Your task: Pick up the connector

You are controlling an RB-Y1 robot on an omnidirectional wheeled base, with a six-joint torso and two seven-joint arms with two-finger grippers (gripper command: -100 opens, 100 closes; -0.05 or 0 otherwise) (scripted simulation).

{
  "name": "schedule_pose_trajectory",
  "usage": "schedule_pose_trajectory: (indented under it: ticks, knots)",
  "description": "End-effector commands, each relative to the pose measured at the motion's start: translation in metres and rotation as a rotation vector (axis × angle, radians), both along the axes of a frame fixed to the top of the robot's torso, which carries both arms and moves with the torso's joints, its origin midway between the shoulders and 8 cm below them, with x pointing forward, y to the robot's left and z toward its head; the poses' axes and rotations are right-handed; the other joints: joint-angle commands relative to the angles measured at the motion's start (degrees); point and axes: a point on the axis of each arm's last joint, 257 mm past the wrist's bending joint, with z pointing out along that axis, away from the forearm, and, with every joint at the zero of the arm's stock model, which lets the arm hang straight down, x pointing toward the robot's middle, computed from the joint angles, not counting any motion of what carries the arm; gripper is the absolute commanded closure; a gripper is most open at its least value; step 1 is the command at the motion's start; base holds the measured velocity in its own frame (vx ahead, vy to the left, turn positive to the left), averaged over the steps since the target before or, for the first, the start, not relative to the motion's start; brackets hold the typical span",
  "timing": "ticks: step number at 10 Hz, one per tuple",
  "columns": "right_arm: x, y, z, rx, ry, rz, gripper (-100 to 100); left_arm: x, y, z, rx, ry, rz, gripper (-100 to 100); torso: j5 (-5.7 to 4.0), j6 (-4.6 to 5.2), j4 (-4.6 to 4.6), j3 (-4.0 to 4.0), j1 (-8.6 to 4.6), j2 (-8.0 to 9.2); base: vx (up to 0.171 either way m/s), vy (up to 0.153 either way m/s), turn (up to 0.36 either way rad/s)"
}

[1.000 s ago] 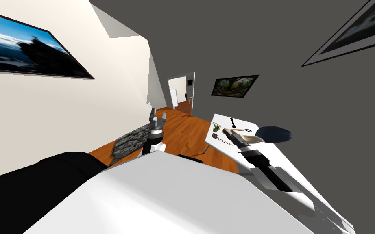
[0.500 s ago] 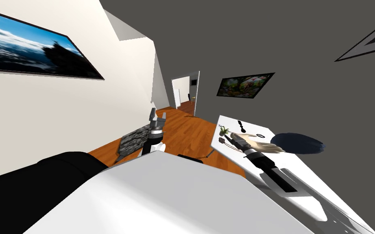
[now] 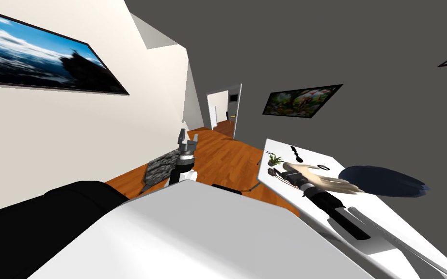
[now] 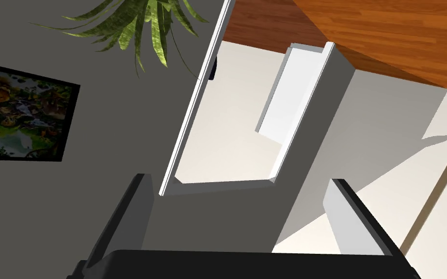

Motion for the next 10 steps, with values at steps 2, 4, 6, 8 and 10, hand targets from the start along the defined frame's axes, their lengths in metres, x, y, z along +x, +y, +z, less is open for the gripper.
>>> schedule_pose_trajectory:
  ticks: [2, 4, 6, 8, 10]
  knots:
    - [-0.012, -0.027, -0.018, -0.108, 0.049, -0.014, -100, 0.000, 0.000, 0.000, 0.000, 0.000, 0.000, 0, 0.00, 0.00, -0.01, -0.01, 0.01, -0.03, 0.063, 0.071, 0.033]
    - [-0.033, -0.068, -0.043, -0.275, 0.131, -0.032, -100, 0.000, 0.000, 0.000, 0.000, 0.000, 0.000, 0, -0.02, 0.00, 0.01, 0.02, -0.03, 0.04, 0.059, 0.083, 0.039]
    - [-0.048, -0.092, -0.055, -0.365, 0.179, -0.038, -100, 0.000, 0.000, 0.000, 0.000, 0.000, 0.000, 0, -0.01, 0.01, -0.02, -0.04, 0.02, -0.08, 0.089, 0.080, 0.023]
    - [-0.076, -0.132, -0.075, -0.518, 0.268, -0.044, -100, 0.000, 0.000, 0.000, 0.000, 0.000, 0.000, 0, -0.01, 0.01, -0.01, -0.01, -0.04, -0.01, 0.074, 0.081, 0.033]
    - [-0.106, -0.168, -0.089, -0.653, 0.353, -0.041, -100, 0.000, 0.000, 0.000, 0.000, 0.000, 0.000, 0, 0.02, 0.00, -0.02, -0.06, 0.05, -0.10, 0.105, 0.096, 0.031]
